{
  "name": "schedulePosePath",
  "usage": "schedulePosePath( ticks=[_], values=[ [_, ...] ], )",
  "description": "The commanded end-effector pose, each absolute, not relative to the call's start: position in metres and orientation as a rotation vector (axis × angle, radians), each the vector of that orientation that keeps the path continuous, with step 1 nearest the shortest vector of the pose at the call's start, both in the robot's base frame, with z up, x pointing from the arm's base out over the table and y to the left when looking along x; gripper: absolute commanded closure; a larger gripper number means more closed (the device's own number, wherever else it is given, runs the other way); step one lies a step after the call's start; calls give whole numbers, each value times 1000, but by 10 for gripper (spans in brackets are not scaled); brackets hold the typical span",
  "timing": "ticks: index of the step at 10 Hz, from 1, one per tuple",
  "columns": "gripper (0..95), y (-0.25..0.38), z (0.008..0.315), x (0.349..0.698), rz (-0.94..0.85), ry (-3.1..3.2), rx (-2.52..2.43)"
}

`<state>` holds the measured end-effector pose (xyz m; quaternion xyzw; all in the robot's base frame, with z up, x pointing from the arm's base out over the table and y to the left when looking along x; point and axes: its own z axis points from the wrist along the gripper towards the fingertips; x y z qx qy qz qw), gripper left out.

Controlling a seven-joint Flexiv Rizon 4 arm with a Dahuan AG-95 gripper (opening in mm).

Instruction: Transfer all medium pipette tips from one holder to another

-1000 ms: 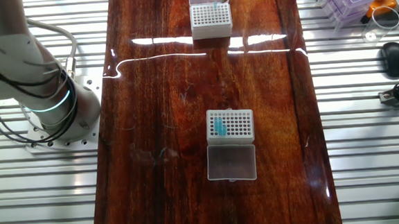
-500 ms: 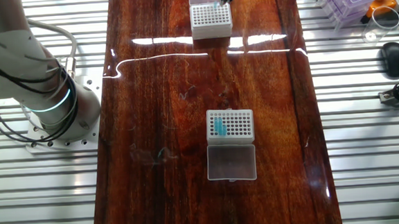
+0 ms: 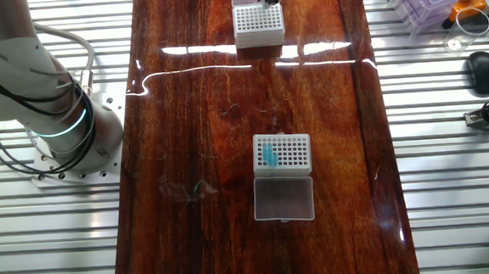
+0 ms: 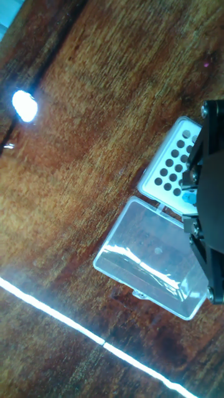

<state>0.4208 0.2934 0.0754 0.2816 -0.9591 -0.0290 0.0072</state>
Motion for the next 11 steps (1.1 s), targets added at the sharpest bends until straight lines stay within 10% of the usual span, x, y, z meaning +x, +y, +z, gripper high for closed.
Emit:
schedulePosePath(
  ticks=[1, 2, 11],
  values=[
    [760, 294, 73, 421, -89, -3004, 892],
    [950, 294, 72, 421, -88, -3008, 891],
    [950, 284, 106, 425, -101, -2995, 930]
  ],
)
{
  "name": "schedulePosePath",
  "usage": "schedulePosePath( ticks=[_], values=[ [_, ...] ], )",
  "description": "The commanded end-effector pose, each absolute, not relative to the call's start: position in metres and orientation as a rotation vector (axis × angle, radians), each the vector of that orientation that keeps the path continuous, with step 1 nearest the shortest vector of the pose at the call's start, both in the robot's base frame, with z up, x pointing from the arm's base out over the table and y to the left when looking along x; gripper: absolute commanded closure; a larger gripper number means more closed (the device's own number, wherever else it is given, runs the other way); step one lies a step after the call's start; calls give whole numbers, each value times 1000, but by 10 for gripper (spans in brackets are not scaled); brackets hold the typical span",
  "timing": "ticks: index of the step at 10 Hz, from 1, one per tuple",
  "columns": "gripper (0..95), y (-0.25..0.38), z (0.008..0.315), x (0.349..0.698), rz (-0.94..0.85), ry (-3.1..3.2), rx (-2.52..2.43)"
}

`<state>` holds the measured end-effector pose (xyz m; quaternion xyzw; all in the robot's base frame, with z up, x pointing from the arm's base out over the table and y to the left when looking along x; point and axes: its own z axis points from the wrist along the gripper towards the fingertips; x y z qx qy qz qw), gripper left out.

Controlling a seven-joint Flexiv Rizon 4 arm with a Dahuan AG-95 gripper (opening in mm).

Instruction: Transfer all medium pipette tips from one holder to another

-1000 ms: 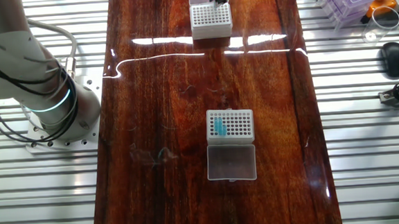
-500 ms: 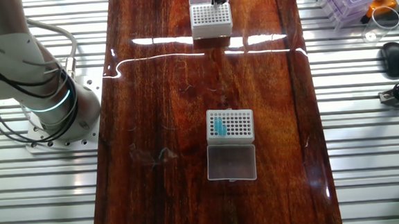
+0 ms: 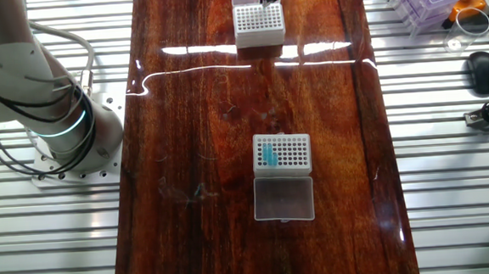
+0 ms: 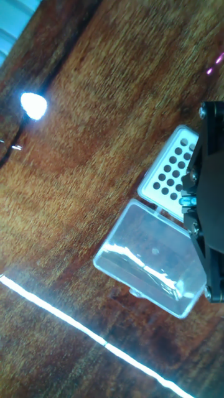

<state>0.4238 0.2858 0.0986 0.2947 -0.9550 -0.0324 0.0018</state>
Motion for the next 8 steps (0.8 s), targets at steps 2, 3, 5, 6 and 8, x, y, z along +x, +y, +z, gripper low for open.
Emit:
schedulePosePath(
  ticks=[2, 3, 5, 6, 8],
  values=[
    [950, 278, 119, 428, -102, -2986, 948],
    [950, 270, 127, 432, -123, -2975, 967],
    [950, 255, 135, 438, -130, -2950, 1002],
    [950, 241, 137, 439, -126, -2935, 1046],
    [950, 206, 133, 440, -109, -2894, 1141]
  ],
)
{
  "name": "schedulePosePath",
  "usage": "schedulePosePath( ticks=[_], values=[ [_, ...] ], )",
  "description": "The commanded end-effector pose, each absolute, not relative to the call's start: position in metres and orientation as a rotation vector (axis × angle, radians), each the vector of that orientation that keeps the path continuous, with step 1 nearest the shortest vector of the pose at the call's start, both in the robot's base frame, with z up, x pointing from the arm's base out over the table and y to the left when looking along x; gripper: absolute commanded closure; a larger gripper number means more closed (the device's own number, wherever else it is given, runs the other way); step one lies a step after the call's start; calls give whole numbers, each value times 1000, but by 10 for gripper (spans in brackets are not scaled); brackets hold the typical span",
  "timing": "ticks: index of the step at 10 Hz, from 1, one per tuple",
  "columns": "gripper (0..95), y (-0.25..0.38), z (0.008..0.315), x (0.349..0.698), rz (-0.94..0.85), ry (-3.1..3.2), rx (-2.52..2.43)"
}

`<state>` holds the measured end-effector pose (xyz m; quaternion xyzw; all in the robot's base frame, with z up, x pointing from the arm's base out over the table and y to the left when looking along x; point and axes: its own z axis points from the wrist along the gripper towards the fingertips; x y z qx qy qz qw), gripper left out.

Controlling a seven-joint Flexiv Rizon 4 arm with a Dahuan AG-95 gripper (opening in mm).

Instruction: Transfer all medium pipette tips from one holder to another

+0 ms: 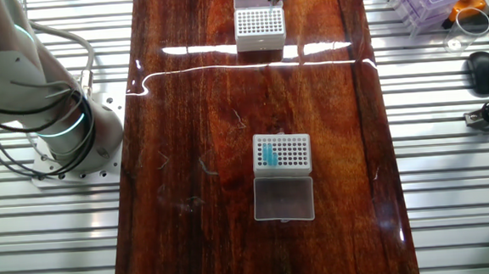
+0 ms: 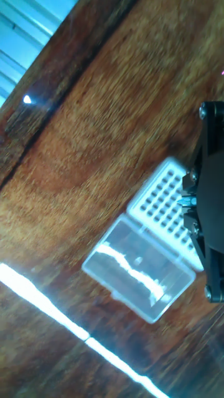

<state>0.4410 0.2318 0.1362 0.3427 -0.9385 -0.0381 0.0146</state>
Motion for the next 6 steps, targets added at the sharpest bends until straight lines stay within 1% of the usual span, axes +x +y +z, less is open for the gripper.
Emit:
schedulePosePath(
  ticks=[1, 3, 6],
  values=[
    [950, 205, 131, 435, -91, -2892, 1130],
    [950, 205, 131, 435, -112, -2877, 1143],
    [950, 205, 131, 435, -80, -2958, 946]
  ],
)
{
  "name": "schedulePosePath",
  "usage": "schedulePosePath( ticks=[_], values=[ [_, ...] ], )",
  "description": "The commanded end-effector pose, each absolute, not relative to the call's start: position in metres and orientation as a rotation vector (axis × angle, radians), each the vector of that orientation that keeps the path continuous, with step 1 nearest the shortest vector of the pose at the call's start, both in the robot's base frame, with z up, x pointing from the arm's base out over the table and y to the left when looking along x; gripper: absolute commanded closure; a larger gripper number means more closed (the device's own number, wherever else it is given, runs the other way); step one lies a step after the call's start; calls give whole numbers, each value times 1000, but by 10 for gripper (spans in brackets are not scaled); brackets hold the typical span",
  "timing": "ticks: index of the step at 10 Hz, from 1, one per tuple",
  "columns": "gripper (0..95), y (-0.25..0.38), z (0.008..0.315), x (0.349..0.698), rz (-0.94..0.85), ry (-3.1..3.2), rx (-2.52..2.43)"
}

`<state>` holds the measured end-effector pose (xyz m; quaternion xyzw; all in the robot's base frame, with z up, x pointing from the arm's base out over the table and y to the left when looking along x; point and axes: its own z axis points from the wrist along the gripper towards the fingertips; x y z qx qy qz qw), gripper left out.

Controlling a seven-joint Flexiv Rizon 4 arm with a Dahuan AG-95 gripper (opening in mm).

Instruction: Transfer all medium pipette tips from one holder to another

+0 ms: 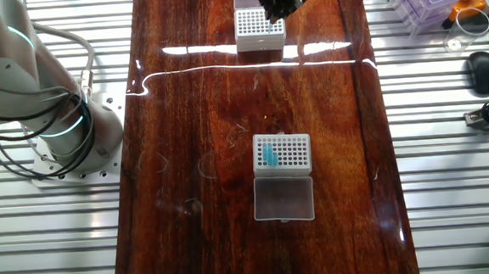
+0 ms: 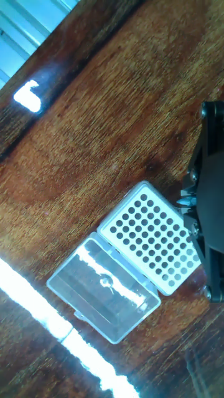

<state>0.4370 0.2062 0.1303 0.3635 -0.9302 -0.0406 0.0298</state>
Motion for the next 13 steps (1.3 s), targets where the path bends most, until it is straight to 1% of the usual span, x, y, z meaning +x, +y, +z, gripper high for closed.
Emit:
schedulePosePath(
  ticks=[1, 5, 6, 7, 8, 9, 10, 11, 12, 13],
  values=[
    [950, 205, 131, 435, -91, -2986, 862],
    [950, 206, 130, 434, -58, -3017, 746],
    [950, 185, 131, 437, -28, -3018, 756],
    [950, 159, 132, 442, -34, -2999, 827],
    [950, 119, 132, 449, -47, -2969, 934],
    [950, 99, 132, 452, -50, -2953, 983],
    [950, 41, 136, 461, -60, -2896, 1140],
    [950, 14, 141, 464, -58, -2864, 1196],
    [950, 0, 144, 462, -55, -2857, 1201],
    [950, 0, 144, 462, -53, -2857, 1179]
  ],
)
